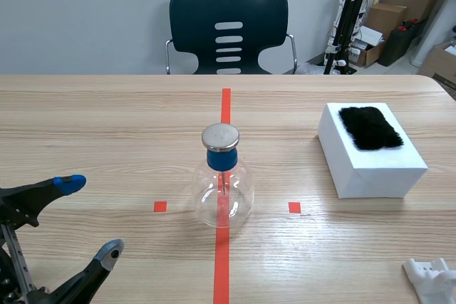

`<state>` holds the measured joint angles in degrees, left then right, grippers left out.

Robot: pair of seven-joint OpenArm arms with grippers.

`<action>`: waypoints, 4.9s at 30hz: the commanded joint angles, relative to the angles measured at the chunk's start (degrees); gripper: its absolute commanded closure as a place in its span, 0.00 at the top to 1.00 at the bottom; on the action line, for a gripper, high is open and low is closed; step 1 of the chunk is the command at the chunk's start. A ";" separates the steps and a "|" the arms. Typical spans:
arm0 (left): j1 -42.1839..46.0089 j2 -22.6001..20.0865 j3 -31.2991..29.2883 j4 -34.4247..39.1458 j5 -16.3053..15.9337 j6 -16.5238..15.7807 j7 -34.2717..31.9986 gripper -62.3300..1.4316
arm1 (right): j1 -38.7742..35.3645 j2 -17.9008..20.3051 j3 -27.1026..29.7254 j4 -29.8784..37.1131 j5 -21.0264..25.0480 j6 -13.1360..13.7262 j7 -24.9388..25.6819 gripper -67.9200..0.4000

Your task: Do the electroscope experiment. hold the rod still at the electroscope

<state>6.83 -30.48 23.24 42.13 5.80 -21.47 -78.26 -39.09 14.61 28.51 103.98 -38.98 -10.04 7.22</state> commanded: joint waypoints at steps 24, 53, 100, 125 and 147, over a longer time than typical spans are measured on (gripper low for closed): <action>-0.22 -0.02 0.04 0.68 -0.39 -0.11 -0.77 1.00 | 0.07 0.33 0.79 0.20 0.00 -0.81 0.46 0.01; -0.22 -0.02 0.04 0.68 -0.39 -0.11 -0.59 1.00 | 15.41 20.85 -22.23 -2.21 -3.19 -0.61 -10.64 0.01; -0.22 -0.02 0.04 0.68 -0.37 -0.11 -0.59 1.00 | 32.92 24.72 -55.21 -7.41 -32.81 1.49 -22.12 0.01; -0.22 -0.02 0.04 0.68 -0.37 -0.11 -0.59 1.00 | 32.92 24.72 -55.21 -7.41 -32.81 0.63 -22.12 0.01; -0.22 -0.02 0.04 0.68 -0.37 -0.11 -0.57 1.00 | 32.92 24.72 -55.21 -7.41 -32.81 0.63 -21.92 0.01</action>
<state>6.83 -30.48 23.24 42.13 5.80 -21.47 -78.06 -7.05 38.87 -27.55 95.77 -71.42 -8.54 -14.24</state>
